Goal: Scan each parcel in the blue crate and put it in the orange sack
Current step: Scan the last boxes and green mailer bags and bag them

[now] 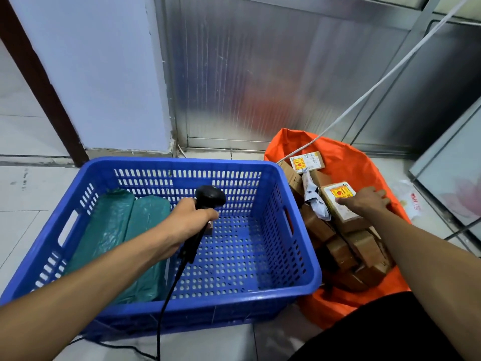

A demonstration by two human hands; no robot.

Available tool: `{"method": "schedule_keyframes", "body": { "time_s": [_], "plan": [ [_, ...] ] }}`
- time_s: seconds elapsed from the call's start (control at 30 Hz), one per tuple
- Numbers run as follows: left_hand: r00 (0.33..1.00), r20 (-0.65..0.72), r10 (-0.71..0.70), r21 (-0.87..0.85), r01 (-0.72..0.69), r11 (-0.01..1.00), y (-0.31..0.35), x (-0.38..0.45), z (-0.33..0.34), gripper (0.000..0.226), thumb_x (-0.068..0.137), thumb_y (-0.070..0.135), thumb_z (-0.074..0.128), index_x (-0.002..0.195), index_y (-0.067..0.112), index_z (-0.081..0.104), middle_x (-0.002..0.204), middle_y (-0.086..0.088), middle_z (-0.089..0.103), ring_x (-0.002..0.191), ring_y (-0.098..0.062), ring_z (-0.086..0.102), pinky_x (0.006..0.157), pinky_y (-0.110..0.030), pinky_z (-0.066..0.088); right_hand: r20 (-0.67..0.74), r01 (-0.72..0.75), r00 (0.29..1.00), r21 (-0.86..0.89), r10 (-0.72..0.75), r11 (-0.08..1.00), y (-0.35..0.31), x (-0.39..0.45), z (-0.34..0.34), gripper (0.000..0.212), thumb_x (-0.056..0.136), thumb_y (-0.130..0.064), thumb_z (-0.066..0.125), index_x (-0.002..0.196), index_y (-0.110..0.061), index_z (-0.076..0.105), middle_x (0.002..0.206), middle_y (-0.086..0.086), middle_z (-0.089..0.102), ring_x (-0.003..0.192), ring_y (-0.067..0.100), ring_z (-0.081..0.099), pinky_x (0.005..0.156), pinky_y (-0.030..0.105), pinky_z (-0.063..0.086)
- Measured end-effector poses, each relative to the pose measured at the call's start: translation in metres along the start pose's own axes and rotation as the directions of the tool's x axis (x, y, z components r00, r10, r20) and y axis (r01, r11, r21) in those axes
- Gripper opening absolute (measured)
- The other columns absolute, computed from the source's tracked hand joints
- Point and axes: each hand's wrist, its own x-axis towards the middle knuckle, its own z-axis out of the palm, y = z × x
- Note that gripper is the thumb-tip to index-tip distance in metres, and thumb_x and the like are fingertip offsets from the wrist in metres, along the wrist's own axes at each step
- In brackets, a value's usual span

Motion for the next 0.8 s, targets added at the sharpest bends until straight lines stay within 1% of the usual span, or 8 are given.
{"method": "schedule_keyframes", "body": {
  "time_s": [0.13,0.23,0.37,0.5,0.57,0.63,0.7,0.8],
  "plan": [
    [1.0,-0.015,0.001,-0.002,-0.001,1.0,-0.001,-0.005,-0.013,0.01,0.092,0.015,0.064,0.093,0.005,0.065,0.078,-0.009,0.059,0.066,-0.017,0.054,0.061,-0.028,0.039,-0.217,0.193,0.955,-0.053,-0.2,0.98,-0.027,-0.012,-0.002,0.063,0.091,-0.033,0.062,0.138,0.004,0.042,0.143,0.031,0.039,0.135,0.047,0.035,0.106,0.055,0.036],
    [1.0,-0.017,-0.003,-0.016,0.002,1.0,0.0,-0.011,-0.023,0.008,0.092,0.014,0.062,0.091,0.007,0.061,0.079,-0.009,0.054,0.066,-0.016,0.05,0.059,-0.028,0.037,-0.253,0.372,0.895,-0.038,-0.369,0.928,-0.051,-0.025,0.003,0.055,0.089,-0.05,0.048,0.101,0.001,0.064,0.112,0.031,0.063,0.106,0.046,0.058,0.084,0.048,0.048],
    [1.0,-0.03,0.005,-0.039,-0.006,0.999,0.004,-0.013,-0.032,0.006,0.091,0.012,0.059,0.092,0.007,0.058,0.078,-0.011,0.053,0.072,-0.02,0.048,0.063,-0.03,0.035,-0.292,0.621,0.701,-0.198,-0.651,0.758,-0.071,-0.056,0.032,0.029,0.093,-0.024,0.055,0.08,0.0,0.065,0.089,0.025,0.067,0.086,0.044,0.061,0.066,0.042,0.047],
    [0.998,-0.066,0.007,-0.039,-0.009,0.999,0.005,-0.006,-0.034,0.015,0.09,0.018,0.059,0.097,0.005,0.059,0.076,-0.007,0.053,0.07,-0.021,0.048,0.065,-0.03,0.035,0.04,0.842,0.493,-0.275,-0.869,0.465,-0.087,-0.099,0.069,0.02,0.096,-0.021,0.052,0.081,-0.009,0.057,0.086,0.011,0.059,0.086,0.034,0.058,0.066,0.044,0.051],
    [0.998,-0.064,0.004,-0.035,-0.007,0.999,0.005,-0.005,-0.033,0.021,0.09,0.02,0.058,0.104,0.003,0.06,0.081,-0.008,0.054,0.074,-0.022,0.051,0.066,-0.031,0.037,0.242,0.912,0.369,-0.283,-0.897,0.299,-0.098,-0.121,0.089,0.022,0.1,-0.024,0.047,0.088,-0.011,0.059,0.09,0.005,0.055,0.088,0.029,0.057,0.069,0.044,0.052],
    [0.998,-0.061,-0.001,-0.013,0.0,1.0,0.005,-0.003,-0.031,0.02,0.091,0.02,0.057,0.104,0.005,0.06,0.081,-0.007,0.054,0.075,-0.022,0.052,0.065,-0.031,0.037,0.334,0.948,0.265,-0.259,-0.905,0.183,-0.113,-0.144,0.108,0.023,0.1,-0.025,0.046,0.089,-0.011,0.061,0.091,0.005,0.059,0.088,0.028,0.058,0.068,0.041,0.052],
    [0.998,-0.065,-0.012,0.0,0.012,1.0,0.004,-0.002,-0.031,0.012,0.092,0.018,0.056,0.097,0.007,0.058,0.078,-0.007,0.053,0.071,-0.021,0.05,0.059,-0.028,0.036,0.37,0.959,0.24,-0.232,-0.897,0.161,-0.131,-0.161,0.126,0.024,0.099,-0.026,0.045,0.09,-0.011,0.062,0.094,0.007,0.063,0.088,0.03,0.061,0.065,0.037,0.049],
    [0.996,-0.078,-0.041,-0.012,0.04,0.999,0.0,0.003,-0.033,0.008,0.091,0.016,0.056,0.094,0.009,0.058,0.078,-0.008,0.055,0.071,-0.022,0.052,0.058,-0.027,0.037,0.471,0.951,0.287,-0.241,-0.834,0.191,-0.158,-0.179,0.148,0.023,0.098,-0.025,0.046,0.099,-0.009,0.063,0.1,0.01,0.065,0.093,0.033,0.063,0.066,0.035,0.043]
  ]
}}
